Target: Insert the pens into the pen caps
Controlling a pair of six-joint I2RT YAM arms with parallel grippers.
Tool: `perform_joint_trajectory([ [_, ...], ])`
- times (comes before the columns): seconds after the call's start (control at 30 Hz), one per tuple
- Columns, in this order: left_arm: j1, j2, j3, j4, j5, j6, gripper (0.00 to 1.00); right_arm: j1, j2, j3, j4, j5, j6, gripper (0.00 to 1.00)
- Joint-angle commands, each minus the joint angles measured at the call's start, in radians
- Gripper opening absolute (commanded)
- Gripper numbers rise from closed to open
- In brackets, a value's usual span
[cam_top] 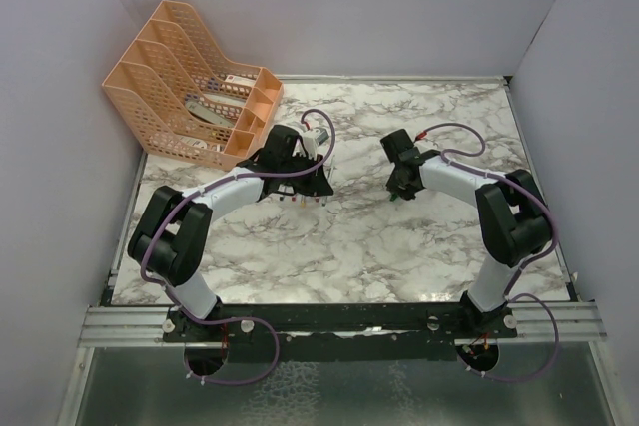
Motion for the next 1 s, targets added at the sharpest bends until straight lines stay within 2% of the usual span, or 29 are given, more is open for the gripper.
perform_joint_trajectory([
  [0.0,-0.006,0.005,0.024,0.017,0.030,0.007,0.00,-0.008,0.042,-0.016,0.025,-0.045,-0.003,0.04],
  [0.07,-0.007,0.006,0.023,0.021,0.035,0.008,0.00,-0.010,0.047,-0.020,0.032,-0.057,-0.015,0.01],
  [0.4,-0.026,-0.003,0.001,0.028,0.040,0.007,0.00,-0.010,-0.039,0.024,0.126,-0.104,-0.148,0.01],
  [0.53,-0.055,-0.005,0.003,0.037,0.046,-0.005,0.00,-0.010,-0.147,-0.002,0.268,-0.172,-0.216,0.01],
  [0.73,-0.084,0.002,-0.005,0.139,0.120,-0.085,0.00,-0.010,-0.317,-0.111,0.511,-0.233,-0.275,0.01],
  [0.97,-0.106,0.021,0.033,0.170,0.178,-0.125,0.00,-0.010,-0.476,-0.237,0.752,-0.335,-0.366,0.01],
])
